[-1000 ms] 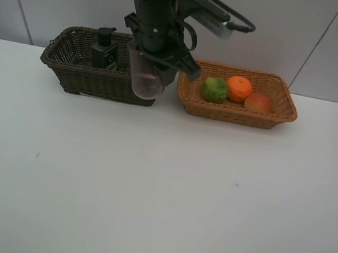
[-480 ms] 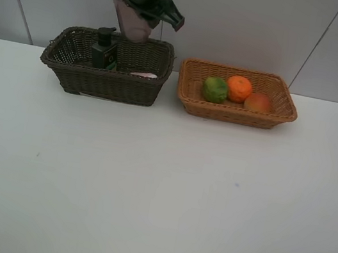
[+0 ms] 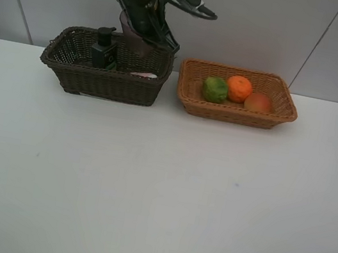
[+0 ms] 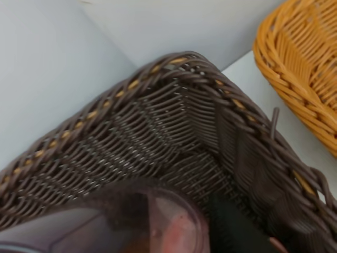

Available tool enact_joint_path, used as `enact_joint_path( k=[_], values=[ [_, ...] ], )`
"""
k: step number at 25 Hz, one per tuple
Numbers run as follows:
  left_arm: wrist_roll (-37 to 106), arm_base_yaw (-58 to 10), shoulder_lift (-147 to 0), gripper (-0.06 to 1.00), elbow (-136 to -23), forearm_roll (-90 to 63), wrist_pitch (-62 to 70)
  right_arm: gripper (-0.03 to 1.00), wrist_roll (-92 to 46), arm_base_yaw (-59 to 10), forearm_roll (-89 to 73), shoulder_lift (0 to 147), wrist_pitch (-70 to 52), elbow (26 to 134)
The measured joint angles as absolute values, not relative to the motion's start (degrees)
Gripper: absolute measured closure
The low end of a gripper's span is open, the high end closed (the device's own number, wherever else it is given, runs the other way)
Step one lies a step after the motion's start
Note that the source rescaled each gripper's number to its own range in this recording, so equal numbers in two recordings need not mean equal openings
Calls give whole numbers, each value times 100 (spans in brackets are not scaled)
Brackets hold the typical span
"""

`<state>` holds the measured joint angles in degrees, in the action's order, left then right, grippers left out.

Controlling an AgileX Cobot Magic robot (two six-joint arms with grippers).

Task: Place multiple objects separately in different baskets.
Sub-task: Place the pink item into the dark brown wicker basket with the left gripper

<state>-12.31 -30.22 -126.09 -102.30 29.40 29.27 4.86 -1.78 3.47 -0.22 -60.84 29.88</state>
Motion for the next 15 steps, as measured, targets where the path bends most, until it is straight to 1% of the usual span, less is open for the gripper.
enact_joint_path(
  k=[7,15],
  values=[
    [-1237,-2973,-12985,94,-10200,2948,2698,11,486,-178,347,-22,-6084,2988],
    [-1249,-2939,-13009,94,-10185,2779,2651,11,486,-178,347,-22,-6084,2988]
  ],
)
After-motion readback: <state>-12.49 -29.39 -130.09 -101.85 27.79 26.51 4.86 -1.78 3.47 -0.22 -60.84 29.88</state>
